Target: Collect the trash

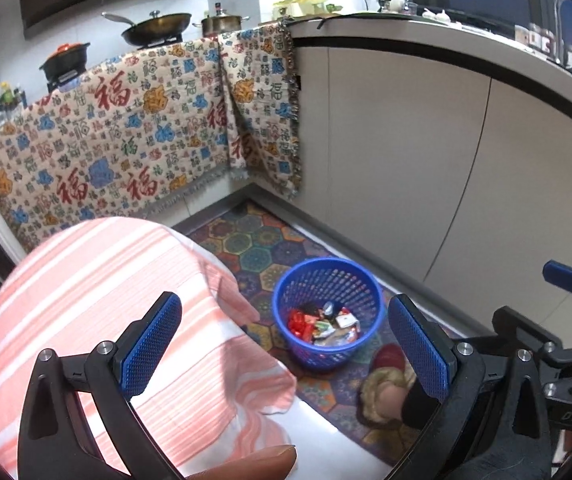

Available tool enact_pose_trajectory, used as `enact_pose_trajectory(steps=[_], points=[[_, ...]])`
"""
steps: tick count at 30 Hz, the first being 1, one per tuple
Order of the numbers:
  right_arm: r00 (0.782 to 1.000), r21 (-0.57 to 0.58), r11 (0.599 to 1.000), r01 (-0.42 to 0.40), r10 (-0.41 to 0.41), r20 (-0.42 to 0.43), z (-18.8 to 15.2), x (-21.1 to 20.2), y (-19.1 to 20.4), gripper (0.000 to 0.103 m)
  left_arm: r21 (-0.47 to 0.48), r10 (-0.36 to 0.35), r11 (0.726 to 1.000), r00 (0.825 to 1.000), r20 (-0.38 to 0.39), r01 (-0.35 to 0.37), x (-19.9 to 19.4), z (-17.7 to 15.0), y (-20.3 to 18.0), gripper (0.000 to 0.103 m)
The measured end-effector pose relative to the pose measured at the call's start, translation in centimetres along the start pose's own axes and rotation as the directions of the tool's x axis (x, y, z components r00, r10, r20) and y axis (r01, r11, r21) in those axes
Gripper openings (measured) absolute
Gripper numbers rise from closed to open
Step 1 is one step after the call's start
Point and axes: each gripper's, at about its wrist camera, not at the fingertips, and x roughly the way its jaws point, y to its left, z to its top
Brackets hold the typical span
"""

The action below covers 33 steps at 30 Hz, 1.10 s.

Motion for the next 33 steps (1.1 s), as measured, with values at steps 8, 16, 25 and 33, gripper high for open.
enact_pose_trajectory(steps=[8,16,25,33], points=[[1.0,-0.007,1.0,-0.015,0.015,-0.011,-0.3,-0.7,0.6,0.089,-0.004,0.002,1.0,1.0,0.003,-0.002,-0.5,-0.2,0.5,0.103],[1.0,-0.005,1.0,-0.018,0.018,-0.016,-0.3,-0.9,0.7,0.089,-0.01,-0.006,1.0,1.0,-0.003,0.006,-0.5,-0.2,0.7,0.103],[1.0,0.004,1.0,-0.013,0.013,-0.021,-0.5,-1.1,0.8,0.089,-0.006,-0.015,1.0,1.0,-0.007,0.015,-0.4,-0.3,0.5,0.103],[1.0,0.012,1.0,0.0,0.0,-0.019,-0.4,-1.1,0.4,0.089,-0.001,-0.03,1.0,1.0,-0.009,0.03,-0.6,-0.4,0.5,0.103]])
